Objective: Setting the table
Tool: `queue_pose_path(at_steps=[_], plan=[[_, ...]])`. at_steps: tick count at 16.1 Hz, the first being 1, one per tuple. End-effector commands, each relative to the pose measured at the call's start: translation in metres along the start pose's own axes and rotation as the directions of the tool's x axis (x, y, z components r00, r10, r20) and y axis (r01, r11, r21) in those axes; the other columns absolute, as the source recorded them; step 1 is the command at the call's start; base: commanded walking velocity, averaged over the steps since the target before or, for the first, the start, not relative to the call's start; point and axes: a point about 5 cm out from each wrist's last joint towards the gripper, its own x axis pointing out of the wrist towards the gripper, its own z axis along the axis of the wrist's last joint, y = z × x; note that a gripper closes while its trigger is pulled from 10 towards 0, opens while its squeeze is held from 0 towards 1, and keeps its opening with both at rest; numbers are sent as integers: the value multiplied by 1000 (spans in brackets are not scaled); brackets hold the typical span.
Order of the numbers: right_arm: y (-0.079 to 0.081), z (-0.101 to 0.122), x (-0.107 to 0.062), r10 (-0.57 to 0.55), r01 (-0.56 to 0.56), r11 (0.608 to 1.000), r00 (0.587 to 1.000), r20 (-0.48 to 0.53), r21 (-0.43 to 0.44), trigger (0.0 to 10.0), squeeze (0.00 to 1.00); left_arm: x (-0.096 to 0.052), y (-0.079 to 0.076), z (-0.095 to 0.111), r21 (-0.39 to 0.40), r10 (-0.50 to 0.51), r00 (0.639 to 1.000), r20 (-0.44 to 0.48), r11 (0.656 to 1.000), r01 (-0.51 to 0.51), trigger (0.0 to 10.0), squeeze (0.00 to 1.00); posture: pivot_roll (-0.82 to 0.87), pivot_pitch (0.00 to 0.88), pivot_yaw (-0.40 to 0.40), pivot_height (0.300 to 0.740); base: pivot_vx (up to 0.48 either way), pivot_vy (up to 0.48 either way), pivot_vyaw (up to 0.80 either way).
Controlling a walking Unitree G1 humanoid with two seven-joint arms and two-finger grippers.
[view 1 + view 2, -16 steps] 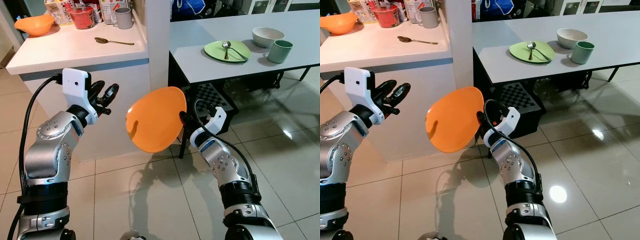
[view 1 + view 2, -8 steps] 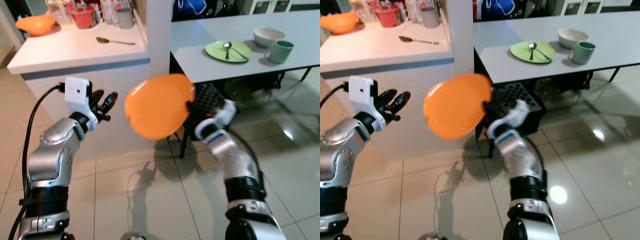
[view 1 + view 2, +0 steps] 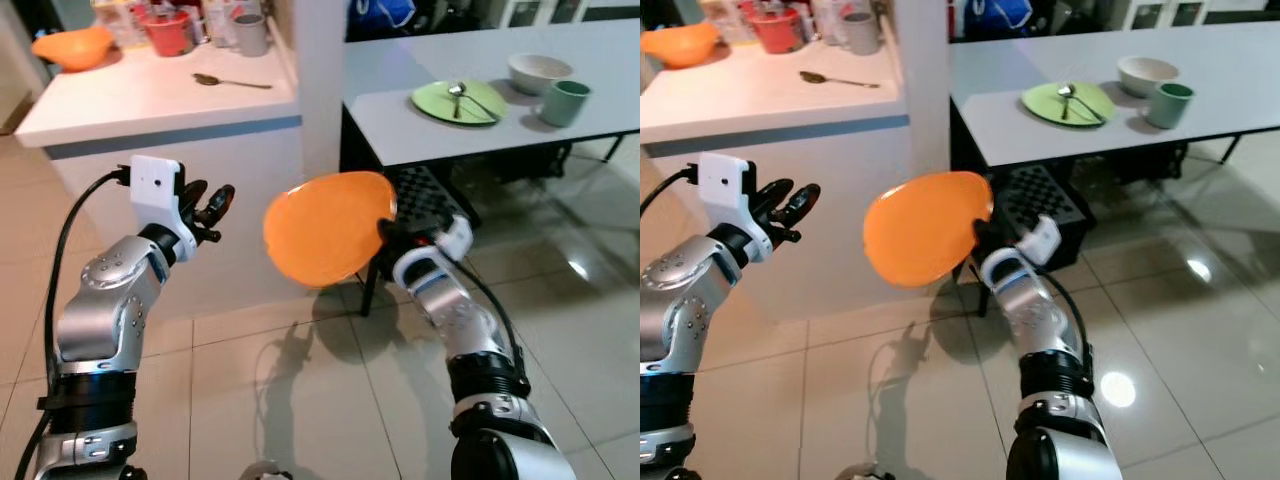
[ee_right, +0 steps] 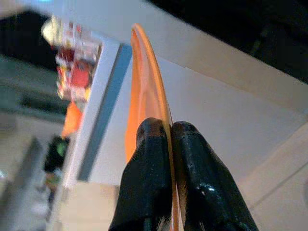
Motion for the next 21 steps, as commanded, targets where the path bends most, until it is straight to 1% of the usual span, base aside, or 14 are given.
queue_pose_path(at_steps=[1, 2, 3, 4, 5, 7, 9, 10, 11, 12, 13, 17, 19, 21], plan=[[18, 7, 6, 55, -56, 998, 997, 49, 18, 10000, 0, 1, 0, 2, 5, 5, 1000, 6, 1000, -5, 10000, 0, 214, 0, 33, 740, 0, 0, 0], [18, 6, 7, 0, 10, 965, 999, 40, -260, 10000, 0, 1, 0, 2, 12, 9, 1000, 6, 1000, -9, 10000, 0, 213, 0, 34, 740, 0, 0, 0], [20, 6, 8, -13, 31, 895, 999, 42, -446, 10000, 0, 2, 0, 2, 16, 8, 1000, 6, 1000, -8, 10000, 0, 212, 0, 33, 740, 0, 0, 0], [23, 7, 10, -27, 59, 739, 998, 59, -671, 10000, 0, 2, -1, 2, 21, 8, 1000, 5, 1000, -8, 10000, 0, 210, 0, 34, 740, 0, 0, 0], [25, 11, 10, -22, 94, 564, 995, 99, -820, 10000, 0, 2, -1, 2, 27, 10, 1000, 5, 1000, -10, 10000, 0, 210, 0, 34, 740, 0, 0, 0], [26, 14, 11, -11, 115, 442, 992, 123, -890, 10000, 0, 3, -1, 2, 35, 14, 1000, 5, 999, -14, 10000, 0, 209, 0, 33, 740, 0, 0, 0], [28, 13, 12, 10, 88, 573, 994, 113, -815, 10000, 0, 3, -1, 2, 40, 14, 1000, 6, 999, -15, 10000, 0, 209, 0, 33, 740, 0, 0, 0], [31, 11, 12, 18, 46, 772, 995, 94, -634, 10000, 0, 3, -1, 2, 40, 14, 1000, 6, 999, -15, 10000, 0, 209, 0, 33, 740, 0, 0, 0], [31, 13, 13, 13, 10, 966, 996, 89, -257, 10000, 0, 3, -2, 2, 38, 14, 1000, 5, 999, -15, 10000, 0, 212, 0, 33, 740, 0, 0, 0], [24, 14, 13, -18, 17, 1000, 995, 98, 13, 10000, 0, 4, -2, 0, 33, 18, 1000, 3, 999, -18, 10000, 0, 212, 0, 33, 740, 0, 0, 0], [16, 10, 12, -54, 49, 997, 994, 92, 52, 10000, 0, 5, -3, -2, 16, 34, 999, 0, 999, -34, 10000, 0, 212, 0, 34, 740, 0, 0, 0], [-7, -3, 8, -115, 112, 993, 991, 68, 49, 10000, 0, 10, -15, -21, -17, 81, 996, -44, 997, -82, 10000, 0, 203, 0, 28, 740, 0, 0, 0], [-11, -13, 8, -113, 112, 991, 994, 9, 68, 10000, 0, 15, -24, -18, 124, 94, 996, -6, 988, -93, 10000, 0, 202, 0, 23, 740, 0, 0, 0], [-11, -15, 9, -100, 100, 994, 995, -1, 47, 10000, 0, 17, -29, -16, 136, 93, 996, 11, 986, -94, 10000, 0, 201, 0, 18, 740, 0, 0, 0]])
